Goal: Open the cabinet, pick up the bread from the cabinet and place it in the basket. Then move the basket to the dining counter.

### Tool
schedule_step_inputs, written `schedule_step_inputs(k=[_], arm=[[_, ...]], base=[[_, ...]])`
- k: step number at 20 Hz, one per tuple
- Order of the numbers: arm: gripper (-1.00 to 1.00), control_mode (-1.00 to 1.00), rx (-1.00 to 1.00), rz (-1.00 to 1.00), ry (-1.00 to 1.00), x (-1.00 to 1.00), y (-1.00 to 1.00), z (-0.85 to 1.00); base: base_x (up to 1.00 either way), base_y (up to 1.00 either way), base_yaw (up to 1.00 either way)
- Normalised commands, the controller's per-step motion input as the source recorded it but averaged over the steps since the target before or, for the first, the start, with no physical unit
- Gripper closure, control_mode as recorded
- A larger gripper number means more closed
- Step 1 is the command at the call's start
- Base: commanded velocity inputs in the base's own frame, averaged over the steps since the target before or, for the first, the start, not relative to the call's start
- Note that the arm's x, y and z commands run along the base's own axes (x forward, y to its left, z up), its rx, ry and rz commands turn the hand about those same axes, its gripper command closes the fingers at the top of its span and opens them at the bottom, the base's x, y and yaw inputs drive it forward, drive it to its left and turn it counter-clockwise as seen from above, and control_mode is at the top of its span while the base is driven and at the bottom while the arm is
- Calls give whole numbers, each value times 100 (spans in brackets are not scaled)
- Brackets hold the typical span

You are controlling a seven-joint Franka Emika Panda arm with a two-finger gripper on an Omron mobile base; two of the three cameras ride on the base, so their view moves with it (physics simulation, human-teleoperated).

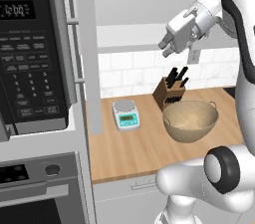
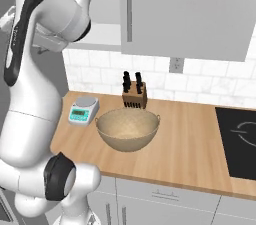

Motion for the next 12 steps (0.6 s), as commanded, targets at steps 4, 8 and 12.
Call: schedule_step_inputs(k=[4, 8, 12], arm=[[-100, -100, -20, -16, -26, 0, -100, 4], [-100, -100, -19, -15, -29, 11, -91, 9], [-100, -100, -14, -9, -34, 66, -41, 6]], base=[[0, 0, 0], [0, 0, 0], [0, 0, 0]])
